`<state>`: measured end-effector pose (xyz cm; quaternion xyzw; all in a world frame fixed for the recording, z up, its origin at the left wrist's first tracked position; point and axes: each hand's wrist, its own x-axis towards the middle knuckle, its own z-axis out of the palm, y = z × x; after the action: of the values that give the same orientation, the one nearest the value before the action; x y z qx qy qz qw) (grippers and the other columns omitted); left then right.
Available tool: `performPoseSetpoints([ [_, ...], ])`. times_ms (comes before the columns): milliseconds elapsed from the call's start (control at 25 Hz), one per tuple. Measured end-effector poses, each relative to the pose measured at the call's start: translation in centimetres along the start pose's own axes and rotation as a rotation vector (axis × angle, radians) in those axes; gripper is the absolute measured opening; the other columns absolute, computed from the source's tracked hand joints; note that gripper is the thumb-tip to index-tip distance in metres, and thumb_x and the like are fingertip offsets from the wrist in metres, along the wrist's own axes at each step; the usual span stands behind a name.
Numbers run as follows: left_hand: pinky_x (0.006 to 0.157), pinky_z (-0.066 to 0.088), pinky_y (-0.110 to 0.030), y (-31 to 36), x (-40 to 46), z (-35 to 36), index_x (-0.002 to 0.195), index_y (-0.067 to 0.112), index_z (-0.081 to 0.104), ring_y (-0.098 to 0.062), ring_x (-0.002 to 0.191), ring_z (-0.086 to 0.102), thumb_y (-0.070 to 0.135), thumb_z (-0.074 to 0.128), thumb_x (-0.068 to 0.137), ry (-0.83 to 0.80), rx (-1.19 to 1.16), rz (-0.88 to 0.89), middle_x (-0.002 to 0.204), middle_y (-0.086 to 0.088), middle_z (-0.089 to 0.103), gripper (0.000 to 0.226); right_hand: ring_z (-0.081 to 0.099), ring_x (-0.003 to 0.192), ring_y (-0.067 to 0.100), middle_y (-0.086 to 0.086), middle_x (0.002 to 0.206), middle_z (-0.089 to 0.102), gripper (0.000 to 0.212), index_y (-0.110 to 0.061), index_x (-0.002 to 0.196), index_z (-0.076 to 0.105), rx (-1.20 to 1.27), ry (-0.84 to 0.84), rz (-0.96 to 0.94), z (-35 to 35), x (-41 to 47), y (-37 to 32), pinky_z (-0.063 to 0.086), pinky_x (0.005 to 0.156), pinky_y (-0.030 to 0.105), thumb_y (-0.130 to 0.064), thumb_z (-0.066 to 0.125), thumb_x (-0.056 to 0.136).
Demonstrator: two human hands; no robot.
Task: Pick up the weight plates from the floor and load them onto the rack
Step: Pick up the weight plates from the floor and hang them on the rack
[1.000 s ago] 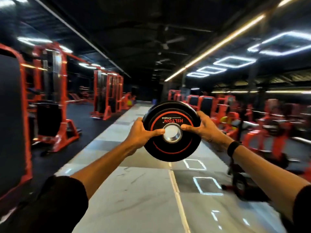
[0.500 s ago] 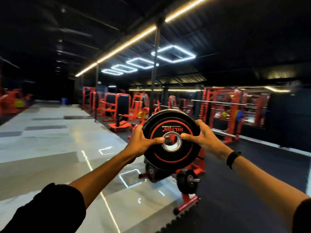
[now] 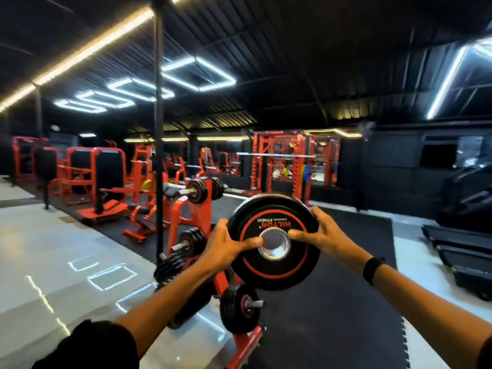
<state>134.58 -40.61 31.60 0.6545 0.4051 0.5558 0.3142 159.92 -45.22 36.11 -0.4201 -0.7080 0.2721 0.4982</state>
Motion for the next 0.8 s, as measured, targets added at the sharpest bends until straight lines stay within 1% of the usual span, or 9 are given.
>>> performPoseSetpoints([
  [160, 0.084, 0.059, -0.048, -4.4, 9.9, 4.1, 0.109, 0.014, 0.056, -0.018, 0.096, 0.072, 0.073, 0.088, 0.028, -0.05, 0.011, -0.006, 0.103, -0.002, 0.073, 0.105, 0.069, 0.103, 0.009, -0.004, 0.11, 0.069, 0.054, -0.016, 0.121, 0.054, -0.035, 0.052, 0.038, -3.0, 7.9, 6.5, 0.057, 0.079, 0.023, -0.02, 0.083, 0.075],
  [280, 0.086, 0.059, -0.047, -9.5, 17.9, 8.4, 0.106, 0.02, 0.056, -0.018, 0.099, 0.071, 0.069, 0.091, 0.033, -0.082, 0.013, 0.006, 0.105, -0.002, 0.072, 0.094, 0.069, 0.105, 0.013, 0.001, 0.114, 0.069, 0.062, -0.013, 0.123, 0.053, -0.069, 0.051, 0.046, -5.7, 14.5, 13.6, 0.058, 0.087, 0.032, -0.028, 0.085, 0.071],
  [320, 0.086, 0.058, -0.044, -11.2, 20.4, 10.0, 0.103, 0.026, 0.055, -0.017, 0.099, 0.07, 0.063, 0.093, 0.039, -0.086, 0.009, 0.023, 0.105, 0.0, 0.071, 0.083, 0.069, 0.106, 0.013, 0.002, 0.115, 0.069, 0.063, -0.013, 0.124, 0.053, -0.078, 0.054, 0.044, -6.7, 16.9, 16.3, 0.057, 0.088, 0.033, -0.029, 0.085, 0.072],
  [400, 0.081, 0.057, -0.026, -13.7, 25.1, 13.4, 0.096, 0.032, 0.052, -0.003, 0.093, 0.068, 0.036, 0.095, 0.056, -0.096, -0.01, 0.03, 0.099, 0.009, 0.068, 0.059, 0.068, 0.106, 0.013, 0.002, 0.115, 0.069, 0.064, -0.014, 0.124, 0.053, -0.107, 0.061, 0.041, -8.6, 21.3, 21.0, 0.057, 0.088, 0.033, -0.032, 0.085, 0.071],
  [480, 0.068, 0.051, -0.009, -17.0, 31.2, 17.1, 0.091, 0.032, 0.051, 0.013, 0.077, 0.065, 0.011, 0.09, 0.065, -0.101, -0.022, 0.04, 0.088, 0.02, 0.065, 0.051, 0.068, 0.104, 0.011, 0.0, 0.112, 0.069, 0.062, -0.015, 0.12, 0.054, -0.129, 0.061, 0.046, -11.0, 26.8, 25.7, 0.057, 0.086, 0.032, -0.034, 0.084, 0.07],
  [520, 0.065, 0.049, -0.007, -18.5, 34.2, 18.9, 0.089, 0.032, 0.052, 0.017, 0.073, 0.064, 0.006, 0.089, 0.066, -0.096, -0.019, 0.043, 0.083, 0.023, 0.065, 0.051, 0.068, 0.103, 0.01, -0.002, 0.11, 0.069, 0.06, -0.016, 0.118, 0.054, -0.143, 0.062, 0.052, -12.2, 29.8, 27.8, 0.057, 0.085, 0.03, -0.034, 0.084, 0.069],
  [680, 0.067, 0.049, -0.006, -24.9, 46.2, 23.7, 0.091, 0.031, 0.051, 0.02, 0.071, 0.062, 0.006, 0.089, 0.066, -0.054, -0.062, 0.0, 0.09, 0.019, 0.064, 0.051, 0.067, 0.099, 0.002, -0.01, 0.103, 0.068, 0.051, -0.021, 0.113, 0.055, -0.171, -0.012, 0.047, -15.7, 42.4, 35.1, 0.054, 0.079, 0.02, -0.031, 0.083, 0.071],
  [760, 0.069, 0.049, -0.007, -27.8, 51.3, 24.8, 0.091, 0.031, 0.051, 0.021, 0.071, 0.061, 0.004, 0.088, 0.066, -0.023, -0.051, -0.013, 0.089, 0.019, 0.062, 0.052, 0.068, 0.099, 0.004, -0.008, 0.105, 0.068, 0.046, -0.024, 0.109, 0.054, -0.168, -0.035, 0.06, -16.2, 47.4, 38.8, 0.056, 0.079, 0.021, -0.028, 0.083, 0.074],
  [800, 0.073, 0.051, -0.01, -29.7, 54.1, 25.3, 0.094, 0.03, 0.052, 0.02, 0.074, 0.062, 0.007, 0.09, 0.065, -0.011, -0.025, -0.01, 0.09, 0.018, 0.063, 0.053, 0.068, 0.099, 0.005, -0.007, 0.105, 0.068, 0.044, -0.025, 0.108, 0.054, -0.163, -0.044, 0.065, -16.3, 50.3, 41.3, 0.056, 0.079, 0.022, -0.026, 0.082, 0.075],
])
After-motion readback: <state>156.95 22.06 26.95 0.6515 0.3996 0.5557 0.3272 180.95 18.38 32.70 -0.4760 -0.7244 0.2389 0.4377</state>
